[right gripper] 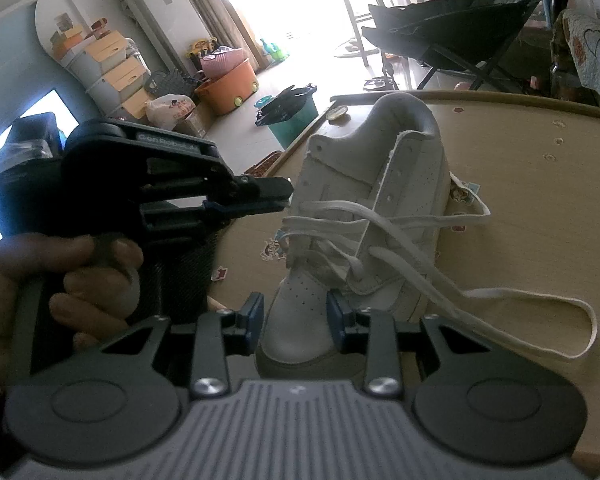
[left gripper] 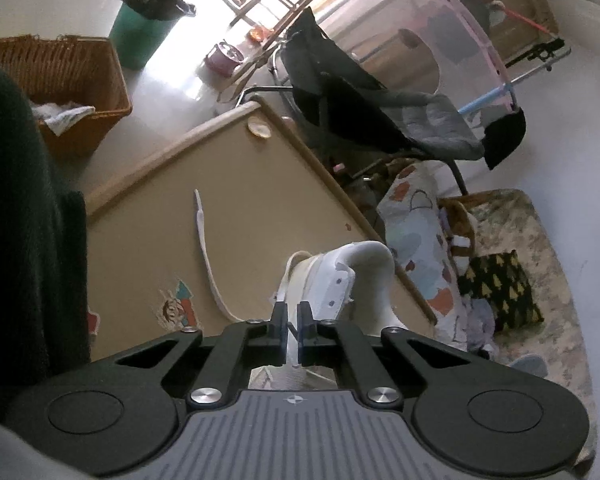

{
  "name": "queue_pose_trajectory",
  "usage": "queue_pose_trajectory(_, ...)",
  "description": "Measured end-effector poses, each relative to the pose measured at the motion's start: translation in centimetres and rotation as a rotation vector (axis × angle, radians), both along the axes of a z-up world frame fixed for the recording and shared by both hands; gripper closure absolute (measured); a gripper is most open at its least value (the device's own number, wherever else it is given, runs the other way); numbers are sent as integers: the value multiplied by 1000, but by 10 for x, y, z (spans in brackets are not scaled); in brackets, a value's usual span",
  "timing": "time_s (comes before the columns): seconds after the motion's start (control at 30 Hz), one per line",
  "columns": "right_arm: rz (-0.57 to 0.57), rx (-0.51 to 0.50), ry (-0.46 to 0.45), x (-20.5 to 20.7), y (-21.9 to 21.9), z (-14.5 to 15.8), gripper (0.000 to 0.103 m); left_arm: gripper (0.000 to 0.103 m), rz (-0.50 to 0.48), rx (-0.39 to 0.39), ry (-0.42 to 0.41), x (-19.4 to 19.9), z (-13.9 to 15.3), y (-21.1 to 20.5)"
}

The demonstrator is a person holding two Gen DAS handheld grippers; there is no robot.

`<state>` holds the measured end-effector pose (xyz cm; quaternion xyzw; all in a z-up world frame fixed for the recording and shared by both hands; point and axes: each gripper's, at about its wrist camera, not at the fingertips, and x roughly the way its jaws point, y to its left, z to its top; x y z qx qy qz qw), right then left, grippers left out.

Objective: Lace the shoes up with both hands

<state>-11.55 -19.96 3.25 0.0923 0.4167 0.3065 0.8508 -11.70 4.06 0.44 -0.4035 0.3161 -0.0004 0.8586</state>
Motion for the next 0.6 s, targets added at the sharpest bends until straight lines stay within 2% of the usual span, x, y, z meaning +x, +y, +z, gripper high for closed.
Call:
queue_pose_trajectory(0.27, -2, 4, 2, 0, 0, 1, 69, 97, -12, 138, 31, 4, 8, 1)
queue_pose_trajectory(0.47, -3, -2, -4, 1, 1, 1, 69, 97, -7, 117, 40, 6, 5, 11)
queue_pose_trajectory(0.6, 3, -41, -34, -1, 7, 7, 69, 98, -15, 106, 27, 8, 1, 13)
